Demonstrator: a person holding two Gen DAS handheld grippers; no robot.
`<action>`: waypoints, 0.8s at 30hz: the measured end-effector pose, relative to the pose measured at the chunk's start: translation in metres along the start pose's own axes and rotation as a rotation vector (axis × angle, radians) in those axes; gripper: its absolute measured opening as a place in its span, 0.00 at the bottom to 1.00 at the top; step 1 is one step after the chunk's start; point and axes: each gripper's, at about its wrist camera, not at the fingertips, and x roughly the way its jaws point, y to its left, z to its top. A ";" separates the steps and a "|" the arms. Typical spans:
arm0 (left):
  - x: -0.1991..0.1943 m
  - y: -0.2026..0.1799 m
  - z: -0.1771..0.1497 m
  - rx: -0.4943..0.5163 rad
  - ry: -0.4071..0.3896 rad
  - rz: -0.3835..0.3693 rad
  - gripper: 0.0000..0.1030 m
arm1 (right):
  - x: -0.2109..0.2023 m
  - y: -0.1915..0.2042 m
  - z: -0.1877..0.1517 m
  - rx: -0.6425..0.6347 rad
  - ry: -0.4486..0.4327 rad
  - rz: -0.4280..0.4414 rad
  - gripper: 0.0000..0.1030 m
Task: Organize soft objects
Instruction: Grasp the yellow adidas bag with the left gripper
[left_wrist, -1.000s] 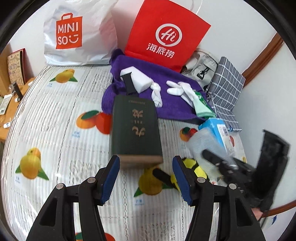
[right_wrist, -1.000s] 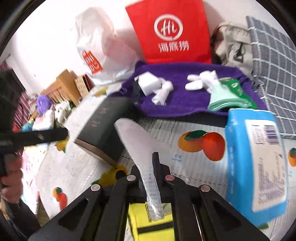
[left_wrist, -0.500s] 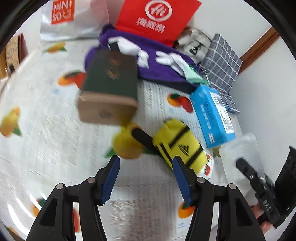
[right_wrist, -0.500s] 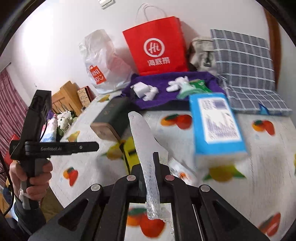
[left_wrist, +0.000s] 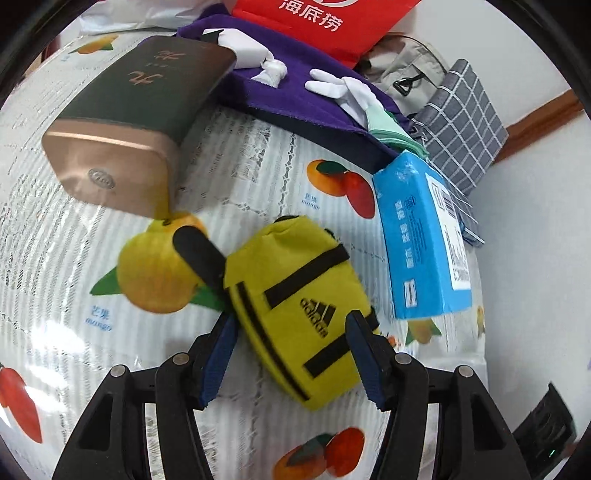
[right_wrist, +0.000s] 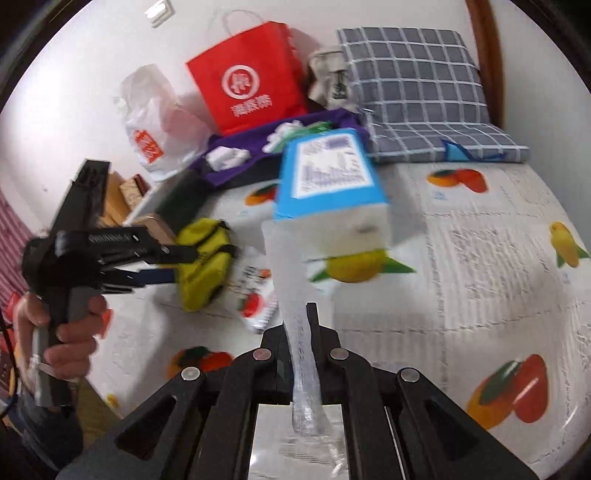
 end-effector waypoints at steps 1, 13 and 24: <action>0.002 -0.004 0.002 -0.008 -0.004 0.014 0.60 | 0.001 -0.004 -0.001 0.002 -0.001 -0.006 0.06; 0.025 -0.040 0.012 -0.031 -0.005 0.218 0.85 | 0.013 -0.034 -0.010 0.045 0.011 0.005 0.08; 0.032 -0.059 0.001 0.102 -0.031 0.354 0.74 | 0.007 -0.033 -0.015 -0.018 0.005 -0.050 0.62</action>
